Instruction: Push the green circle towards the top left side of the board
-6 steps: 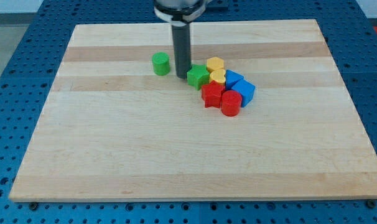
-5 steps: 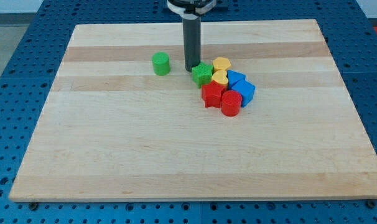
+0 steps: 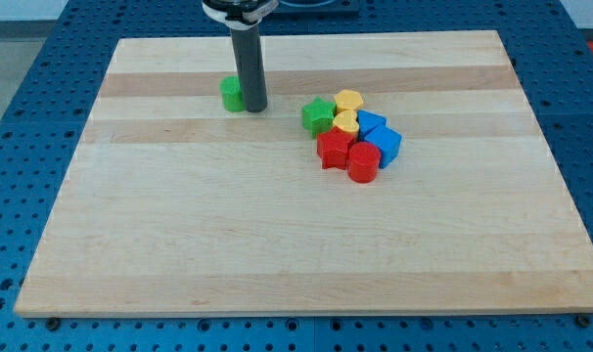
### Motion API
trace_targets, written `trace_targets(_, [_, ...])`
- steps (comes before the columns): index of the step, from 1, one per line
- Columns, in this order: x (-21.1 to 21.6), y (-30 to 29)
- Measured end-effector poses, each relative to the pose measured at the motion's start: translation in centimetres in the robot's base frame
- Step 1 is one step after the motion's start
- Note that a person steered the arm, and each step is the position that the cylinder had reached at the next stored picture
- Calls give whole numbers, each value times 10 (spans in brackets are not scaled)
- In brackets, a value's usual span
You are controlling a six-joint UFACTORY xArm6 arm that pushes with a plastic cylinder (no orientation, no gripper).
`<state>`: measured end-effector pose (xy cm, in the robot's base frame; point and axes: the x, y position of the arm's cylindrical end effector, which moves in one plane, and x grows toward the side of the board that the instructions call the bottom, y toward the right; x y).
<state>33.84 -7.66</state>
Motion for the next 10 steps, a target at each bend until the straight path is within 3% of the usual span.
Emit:
trace_targets(2, [-11,-55])
trace_targets(5, [-57,-91])
trace_targets(10, [-51,-219])
